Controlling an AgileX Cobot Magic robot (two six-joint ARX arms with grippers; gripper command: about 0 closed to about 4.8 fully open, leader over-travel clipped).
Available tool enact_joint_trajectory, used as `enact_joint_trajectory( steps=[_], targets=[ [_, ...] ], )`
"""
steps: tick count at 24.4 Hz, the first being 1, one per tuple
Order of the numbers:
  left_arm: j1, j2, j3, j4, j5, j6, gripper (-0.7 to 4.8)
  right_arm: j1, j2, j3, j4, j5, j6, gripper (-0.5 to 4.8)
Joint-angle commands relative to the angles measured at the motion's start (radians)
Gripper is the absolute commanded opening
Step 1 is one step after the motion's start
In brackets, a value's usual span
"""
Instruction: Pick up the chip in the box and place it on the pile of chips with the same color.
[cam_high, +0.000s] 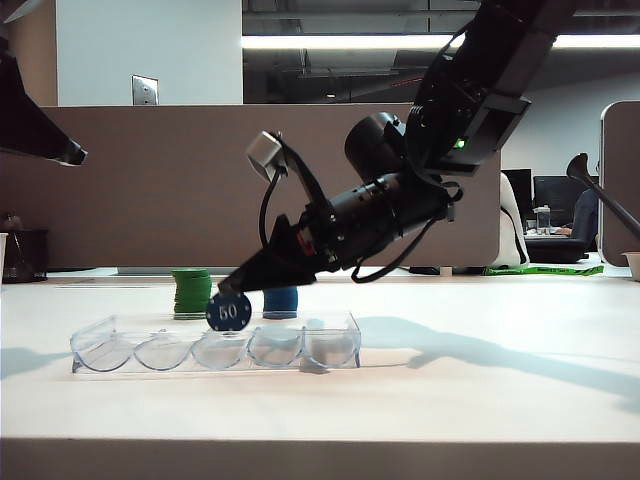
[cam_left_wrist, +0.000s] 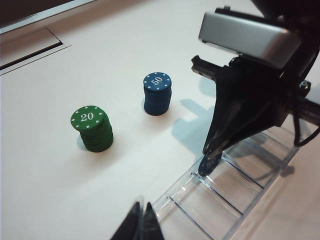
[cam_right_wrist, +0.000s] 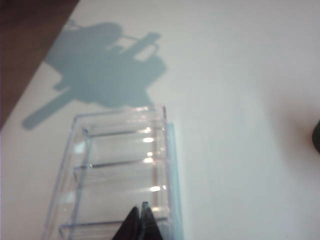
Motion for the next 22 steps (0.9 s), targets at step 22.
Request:
enact_joint_trajectory(
  steps=[22],
  targets=[
    [0.0,-0.002,0.002,-0.001,0.015,-0.008,-0.06,-0.069,-0.095,0.004,0.476,0.409,1.069,-0.01]
  ],
)
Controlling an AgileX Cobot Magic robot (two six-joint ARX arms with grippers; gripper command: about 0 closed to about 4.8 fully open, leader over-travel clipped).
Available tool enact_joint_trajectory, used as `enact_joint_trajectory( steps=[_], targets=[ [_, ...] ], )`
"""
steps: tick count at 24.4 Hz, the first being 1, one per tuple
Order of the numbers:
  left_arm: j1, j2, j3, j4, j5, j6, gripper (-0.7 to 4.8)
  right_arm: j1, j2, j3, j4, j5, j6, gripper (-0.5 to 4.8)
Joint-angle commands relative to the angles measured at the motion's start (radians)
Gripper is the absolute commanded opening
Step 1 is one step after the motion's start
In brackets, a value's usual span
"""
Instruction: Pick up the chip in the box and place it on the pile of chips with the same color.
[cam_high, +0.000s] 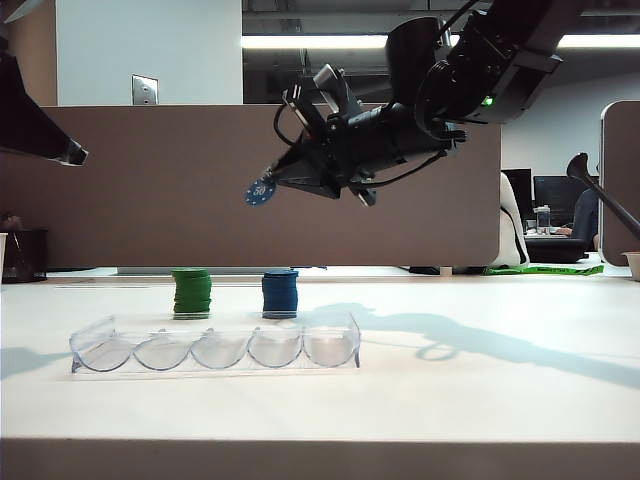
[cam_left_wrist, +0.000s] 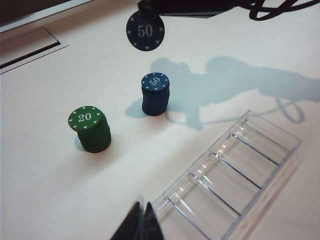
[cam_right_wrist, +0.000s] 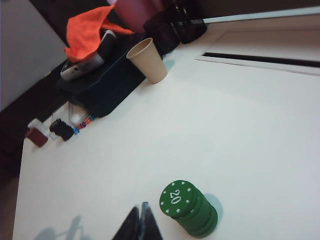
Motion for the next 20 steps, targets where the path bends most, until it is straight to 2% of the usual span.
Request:
enact_joint_trajectory(
  steps=[1,3,8,11,17,20],
  targets=[
    [0.0,-0.002,0.002,0.0,0.008,-0.005,-0.06,-0.013,-0.005,0.003,-0.024,0.085,0.107,-0.01],
    [0.0,-0.002,0.002,0.0,0.008,-0.008,-0.06,-0.022,-0.004,0.003,-0.049,0.098,0.14,-0.01],
    [0.0,-0.002,0.002,0.0,0.008,-0.012,-0.06,-0.047,0.057,0.003,-0.047,0.082,0.409,-0.01],
    [0.0,-0.002,0.002,-0.001,0.008,-0.031,-0.06,-0.047,0.081,0.002,-0.006,0.05,0.455,-0.01],
    [0.0,-0.002,0.002,0.0,0.008,-0.031,-0.06,-0.066,0.089,0.002,0.024,0.075,0.584,-0.01],
    [0.0,-0.002,0.002,0.0,0.008,-0.031,-0.06,-0.089,0.089,0.002,0.024,0.076,0.706,-0.01]
  ],
)
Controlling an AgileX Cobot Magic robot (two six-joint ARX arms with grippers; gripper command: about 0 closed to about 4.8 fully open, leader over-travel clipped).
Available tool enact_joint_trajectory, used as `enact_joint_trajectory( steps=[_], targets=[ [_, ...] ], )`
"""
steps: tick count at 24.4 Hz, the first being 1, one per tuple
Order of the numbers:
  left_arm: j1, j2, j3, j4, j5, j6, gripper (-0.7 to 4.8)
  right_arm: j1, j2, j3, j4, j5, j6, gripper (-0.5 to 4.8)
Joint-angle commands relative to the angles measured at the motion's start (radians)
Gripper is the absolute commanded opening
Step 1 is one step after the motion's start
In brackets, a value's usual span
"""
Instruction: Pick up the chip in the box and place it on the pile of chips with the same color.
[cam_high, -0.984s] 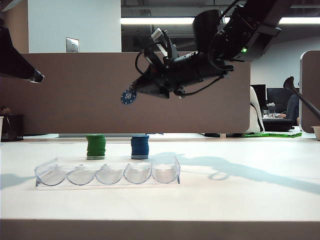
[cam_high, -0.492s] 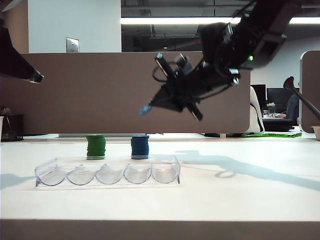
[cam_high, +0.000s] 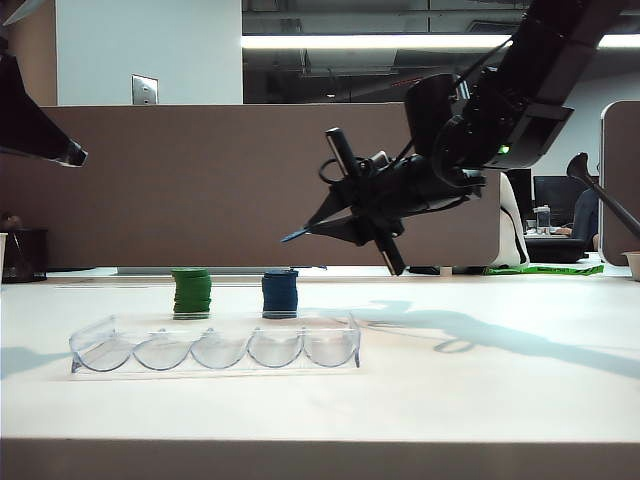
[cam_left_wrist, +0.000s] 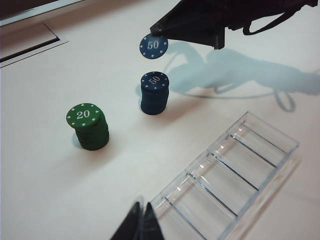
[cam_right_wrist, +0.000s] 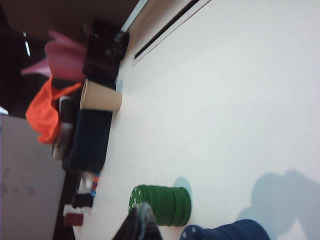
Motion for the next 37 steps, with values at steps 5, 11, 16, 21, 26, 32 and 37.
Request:
enact_joint_trajectory(
  steps=[5,11,16,21,26,32,37],
  targets=[
    [0.0,-0.002,0.002,0.004,0.007,-0.004,-0.06,-0.026,0.003,0.001,0.046,-0.052,0.221,-0.01],
    [0.0,-0.002,0.002,0.004,0.007,-0.004,-0.06,-0.026,0.02,0.0,0.038,-0.122,0.213,-0.01],
    [0.0,-0.002,0.002,0.004,0.008,-0.004,-0.06,-0.021,0.022,0.0,0.036,-0.118,0.092,-0.01],
    [0.0,-0.002,0.002,0.004,0.007,-0.004,-0.06,-0.018,0.035,0.002,0.022,-0.107,0.052,-0.01],
    [0.0,-0.002,0.002,0.004,0.007,-0.003,-0.06,-0.018,0.057,0.002,0.024,-0.093,0.052,-0.01],
    [0.0,-0.002,0.002,0.004,0.007,-0.004,-0.06,-0.016,0.058,0.002,0.035,-0.093,0.051,-0.01],
    [0.0,-0.002,0.002,0.004,0.007,-0.004,-0.06,0.002,0.058,0.002,0.043,-0.102,0.031,-0.01]
  ],
)
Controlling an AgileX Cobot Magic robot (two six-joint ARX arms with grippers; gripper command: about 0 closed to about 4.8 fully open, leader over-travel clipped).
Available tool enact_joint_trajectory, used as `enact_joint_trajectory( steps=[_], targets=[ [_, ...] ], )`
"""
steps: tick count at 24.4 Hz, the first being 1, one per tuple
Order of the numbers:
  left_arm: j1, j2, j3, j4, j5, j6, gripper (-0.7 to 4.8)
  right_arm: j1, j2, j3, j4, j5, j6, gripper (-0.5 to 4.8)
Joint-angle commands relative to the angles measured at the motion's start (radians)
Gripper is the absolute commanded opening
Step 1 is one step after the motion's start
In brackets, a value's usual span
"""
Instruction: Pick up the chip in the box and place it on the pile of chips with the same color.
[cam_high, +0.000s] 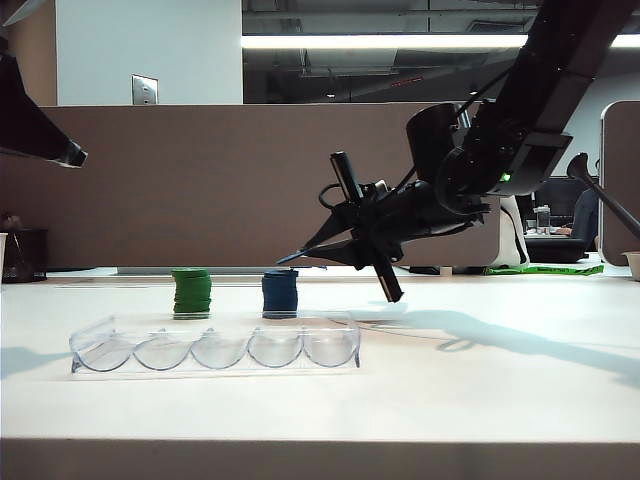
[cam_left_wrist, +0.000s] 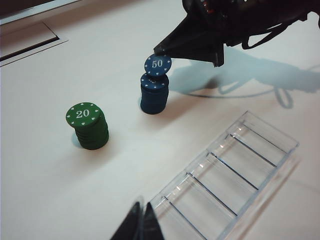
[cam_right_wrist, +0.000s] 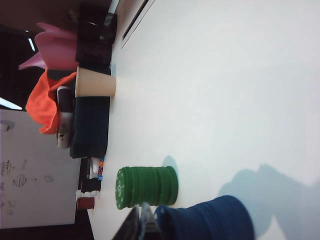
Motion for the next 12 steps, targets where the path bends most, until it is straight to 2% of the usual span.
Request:
enact_joint_trajectory(
  steps=[1,12],
  targets=[
    [0.0,-0.002,0.002,0.006,0.008,-0.004,-0.06,0.016,-0.005,0.002,0.022,-0.008,-0.032,-0.01],
    [0.0,-0.002,0.002,0.006,0.008,-0.005,-0.06,0.024,-0.005,0.002,0.025,0.001,-0.032,-0.01]
  ],
)
